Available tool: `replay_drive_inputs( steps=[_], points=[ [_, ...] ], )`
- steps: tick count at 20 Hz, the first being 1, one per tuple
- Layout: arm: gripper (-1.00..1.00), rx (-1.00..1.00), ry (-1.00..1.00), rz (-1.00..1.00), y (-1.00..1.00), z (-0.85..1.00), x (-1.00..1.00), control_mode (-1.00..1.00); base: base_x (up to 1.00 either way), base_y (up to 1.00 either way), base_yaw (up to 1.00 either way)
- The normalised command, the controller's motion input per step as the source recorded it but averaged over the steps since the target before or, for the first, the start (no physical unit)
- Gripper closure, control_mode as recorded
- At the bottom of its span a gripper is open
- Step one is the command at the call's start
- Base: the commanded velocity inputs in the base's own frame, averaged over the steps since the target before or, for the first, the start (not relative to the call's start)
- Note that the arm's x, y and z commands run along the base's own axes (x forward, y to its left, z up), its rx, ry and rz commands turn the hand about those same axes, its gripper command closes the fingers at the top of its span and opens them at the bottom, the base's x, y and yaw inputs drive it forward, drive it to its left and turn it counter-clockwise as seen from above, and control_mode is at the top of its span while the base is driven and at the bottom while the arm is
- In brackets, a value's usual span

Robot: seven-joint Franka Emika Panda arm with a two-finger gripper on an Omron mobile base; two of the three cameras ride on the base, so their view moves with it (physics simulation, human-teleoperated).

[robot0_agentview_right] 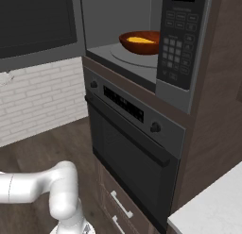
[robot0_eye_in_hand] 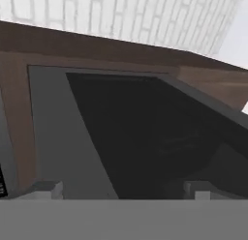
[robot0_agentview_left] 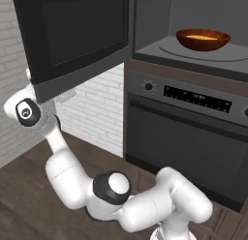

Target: Pick the corn from the sink and place it in the bowl. Then pick the bowl and place it in the microwave. Then close the microwave door and press the start button.

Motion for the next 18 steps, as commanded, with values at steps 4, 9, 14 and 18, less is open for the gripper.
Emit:
replay_drive_inputs(
  steps=[4,9,14,18],
  points=[
    [-1.00,0.00,-0.17,-0.10,-0.26,0.75,-0.47,-1.00,0.00,0.00,0.00],
    [-1.00,0.03,-0.19,-0.05,-0.35,0.65,-0.69,-1.00,0.00,0.00,0.00],
    [-1.00,0.38,-0.08,0.00,-0.62,0.44,-0.91,-1.00,0.00,0.00,0.00],
    [-1.00,0.58,0.00,0.00,-0.93,0.30,-0.51,-1.00,0.00,0.00,0.00]
  ],
)
